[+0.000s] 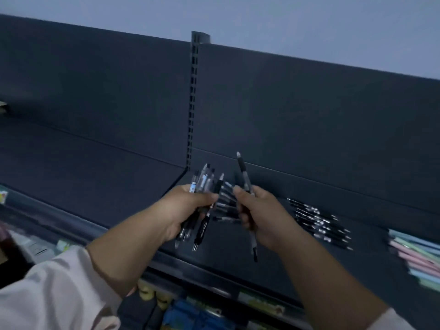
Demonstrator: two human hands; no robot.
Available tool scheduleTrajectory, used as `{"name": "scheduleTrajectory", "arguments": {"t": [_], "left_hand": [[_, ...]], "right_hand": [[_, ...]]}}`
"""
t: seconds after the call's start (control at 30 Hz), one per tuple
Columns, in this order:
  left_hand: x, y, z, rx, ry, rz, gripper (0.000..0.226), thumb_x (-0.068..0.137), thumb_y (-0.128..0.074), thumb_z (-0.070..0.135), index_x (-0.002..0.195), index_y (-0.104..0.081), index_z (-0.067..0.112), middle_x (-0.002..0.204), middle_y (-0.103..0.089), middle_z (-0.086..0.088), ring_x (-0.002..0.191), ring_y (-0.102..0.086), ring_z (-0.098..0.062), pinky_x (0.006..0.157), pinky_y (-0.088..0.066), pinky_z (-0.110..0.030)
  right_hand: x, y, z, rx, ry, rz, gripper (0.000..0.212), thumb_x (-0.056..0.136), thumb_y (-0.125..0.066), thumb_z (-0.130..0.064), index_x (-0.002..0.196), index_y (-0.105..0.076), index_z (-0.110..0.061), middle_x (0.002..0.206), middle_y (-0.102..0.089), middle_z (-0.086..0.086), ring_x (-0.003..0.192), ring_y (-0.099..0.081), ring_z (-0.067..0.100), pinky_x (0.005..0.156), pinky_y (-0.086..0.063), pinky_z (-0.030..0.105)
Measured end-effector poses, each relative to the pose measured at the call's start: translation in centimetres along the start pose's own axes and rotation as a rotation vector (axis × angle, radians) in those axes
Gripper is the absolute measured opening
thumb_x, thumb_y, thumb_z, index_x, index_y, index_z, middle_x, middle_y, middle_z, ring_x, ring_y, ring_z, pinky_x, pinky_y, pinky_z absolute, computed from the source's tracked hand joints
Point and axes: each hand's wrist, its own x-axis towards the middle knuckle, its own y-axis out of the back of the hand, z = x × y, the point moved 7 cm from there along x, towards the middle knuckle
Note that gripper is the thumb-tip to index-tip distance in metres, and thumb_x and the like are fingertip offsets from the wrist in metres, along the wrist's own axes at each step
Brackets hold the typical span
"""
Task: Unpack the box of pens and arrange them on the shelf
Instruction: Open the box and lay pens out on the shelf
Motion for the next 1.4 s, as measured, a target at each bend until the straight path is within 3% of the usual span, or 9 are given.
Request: {"name": "scheduleTrajectory", "arguments": {"t": [0.13,0.27,0.4,0.57,0.77,0.9,1.0,1.17,1.4], "left_hand": [[1.8,-4.6,-0.5,0.169,0.030,-0.107,0.017,0.082,-0.072,0.014,0.098,-0.070,0.010,0.080,-0.070,-0.007,0.061,-0.060,-0.015,0.055,-0.048,-0.023],[3.0,-8.4,-1.2,0.285,0.064,-0.177,0.009,0.081,-0.073,0.015,0.087,-0.066,0.013,0.061,-0.064,0.002,0.046,-0.055,-0.007,0.045,-0.043,-0.017],[4.3,-11.1,-2.2,0.170,0.190,-0.204,0.012,0.086,-0.069,0.021,0.094,-0.064,0.013,0.076,-0.067,-0.002,0.055,-0.054,-0.010,0.053,-0.044,-0.022],[5.4,-13.4,-3.8,0.020,0.357,-0.226,0.015,0.094,-0.049,0.009,0.089,-0.063,0.008,0.072,-0.064,-0.004,0.061,-0.059,-0.014,0.061,-0.048,-0.026],[6.1,-15.5,-5.0,0.061,0.373,-0.252,0.018,0.097,-0.044,0.008,0.095,-0.062,0.007,0.077,-0.067,-0.008,0.072,-0.064,-0.021,0.065,-0.051,-0.035],[6.3,-16.2,-5.4,0.079,0.366,-0.262,0.019,0.097,-0.044,0.007,0.097,-0.063,0.007,0.077,-0.068,-0.009,0.071,-0.065,-0.021,0.067,-0.052,-0.036],[6.3,-16.2,-5.4,0.086,0.357,-0.265,0.019,0.097,-0.044,0.007,0.096,-0.063,0.006,0.077,-0.068,-0.009,0.072,-0.065,-0.021,0.068,-0.053,-0.035],[6.4,-15.4,-5.7,0.090,0.351,-0.250,0.017,0.096,-0.046,0.007,0.097,-0.063,0.008,0.080,-0.068,-0.009,0.074,-0.065,-0.021,0.067,-0.052,-0.033],[5.6,-13.3,-5.9,0.111,0.361,-0.296,0.010,0.095,-0.054,0.011,0.087,-0.061,0.011,0.084,-0.069,-0.009,0.075,-0.066,-0.023,0.066,-0.051,-0.032]], "right_hand": [[0.1,3.6,0.4,0.120,-0.015,0.066,0.009,0.092,-0.061,-0.027,0.096,-0.064,-0.018,0.075,-0.061,-0.001,0.045,-0.042,0.007,0.044,-0.035,0.021],[-0.5,6.5,2.1,0.159,-0.037,0.109,0.001,0.091,-0.062,-0.018,0.091,-0.061,-0.018,0.078,-0.059,0.001,0.050,-0.048,0.008,0.043,-0.035,0.020],[-1.0,12.4,4.0,0.248,-0.049,0.327,0.010,0.092,-0.060,-0.012,0.085,-0.055,-0.016,0.070,-0.053,-0.001,0.048,-0.045,0.007,0.040,-0.031,0.018],[-3.3,20.4,8.6,0.354,-0.163,0.648,0.012,0.093,-0.057,-0.008,0.085,-0.052,-0.015,0.071,-0.051,0.002,0.051,-0.045,0.009,0.036,-0.032,0.017],[-5.0,23.4,10.3,0.301,-0.202,0.782,0.009,0.096,-0.055,-0.011,0.089,-0.051,-0.016,0.074,-0.050,0.001,0.056,-0.047,0.011,0.038,-0.034,0.018],[-5.2,23.9,9.6,0.263,-0.125,0.847,0.007,0.100,-0.046,-0.012,0.099,-0.052,-0.016,0.081,-0.052,0.000,0.064,-0.050,0.011,0.050,-0.038,0.021],[-4.5,23.4,8.9,0.434,-0.084,0.780,0.020,0.099,-0.040,-0.004,0.092,-0.053,-0.018,0.078,-0.055,0.000,0.063,-0.053,0.011,0.054,-0.039,0.023],[-2.0,19.5,7.6,0.906,-0.066,0.501,0.022,0.098,-0.039,0.001,0.088,-0.055,-0.010,0.076,-0.069,0.008,0.061,-0.068,0.016,0.061,-0.059,0.030],[0.9,13.5,5.0,1.019,-0.026,0.305,0.020,0.099,-0.040,-0.002,0.089,-0.053,-0.013,0.081,-0.073,0.009,0.075,-0.073,0.023,0.075,-0.059,0.039]]}}
